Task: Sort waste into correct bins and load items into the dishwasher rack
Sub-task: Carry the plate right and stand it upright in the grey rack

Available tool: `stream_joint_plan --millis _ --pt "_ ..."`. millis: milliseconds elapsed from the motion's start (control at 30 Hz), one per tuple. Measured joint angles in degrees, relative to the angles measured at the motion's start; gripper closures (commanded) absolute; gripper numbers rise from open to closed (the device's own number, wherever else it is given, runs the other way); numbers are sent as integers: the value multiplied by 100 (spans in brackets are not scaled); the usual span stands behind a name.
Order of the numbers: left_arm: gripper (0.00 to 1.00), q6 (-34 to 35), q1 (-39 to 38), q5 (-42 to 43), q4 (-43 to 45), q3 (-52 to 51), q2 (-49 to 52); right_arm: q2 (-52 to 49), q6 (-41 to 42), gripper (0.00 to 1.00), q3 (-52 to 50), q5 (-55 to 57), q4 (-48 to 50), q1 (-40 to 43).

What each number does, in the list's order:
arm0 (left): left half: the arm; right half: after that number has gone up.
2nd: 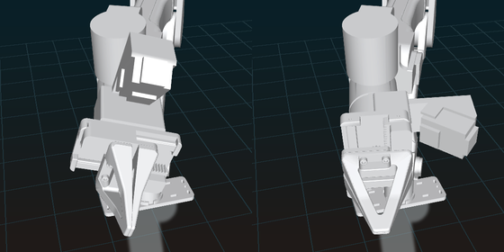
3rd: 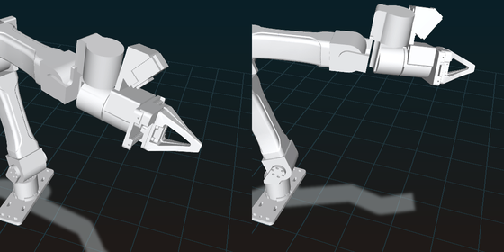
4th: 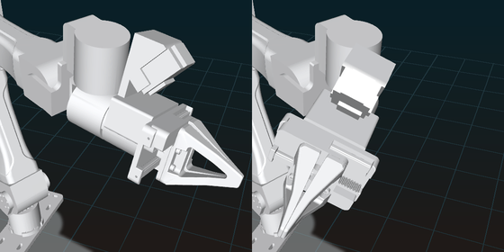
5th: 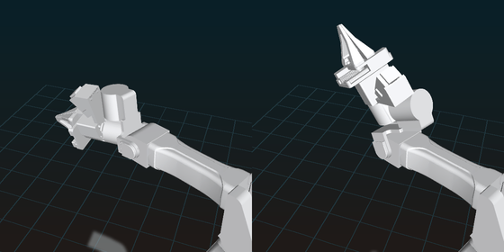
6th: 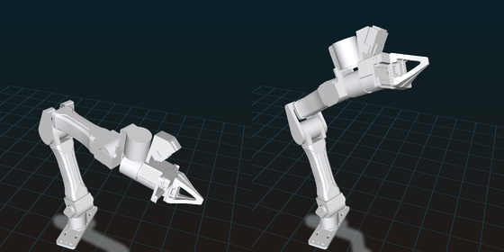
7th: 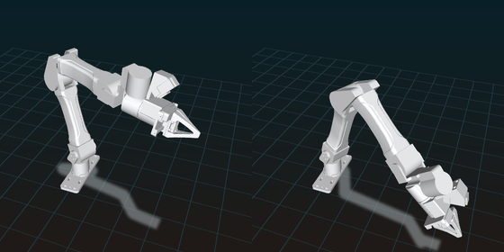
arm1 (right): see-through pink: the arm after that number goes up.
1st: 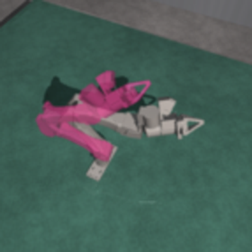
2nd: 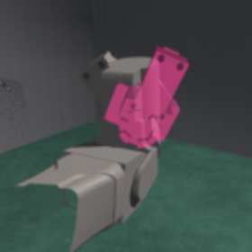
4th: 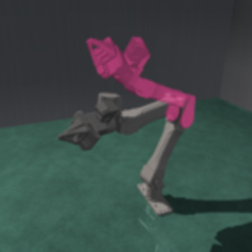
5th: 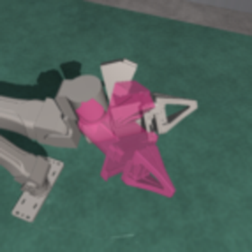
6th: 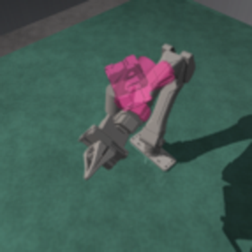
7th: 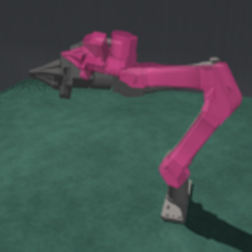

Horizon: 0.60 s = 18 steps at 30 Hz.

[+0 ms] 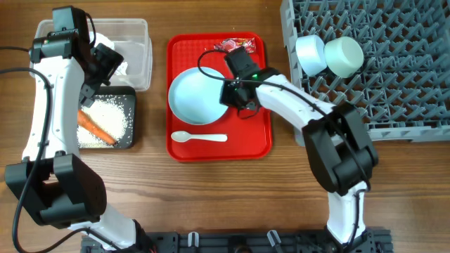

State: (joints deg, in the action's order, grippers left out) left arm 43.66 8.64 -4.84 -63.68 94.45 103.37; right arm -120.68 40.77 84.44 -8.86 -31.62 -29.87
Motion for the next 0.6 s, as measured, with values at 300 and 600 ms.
stream_joint_plan --millis 300,600 --pt "0 0 0 0 0 0 0 1401 -815 96 2 332 24 999" --pt "0 0 0 0 2 0 0 2793 -1493 96 2 2376 195 1906"
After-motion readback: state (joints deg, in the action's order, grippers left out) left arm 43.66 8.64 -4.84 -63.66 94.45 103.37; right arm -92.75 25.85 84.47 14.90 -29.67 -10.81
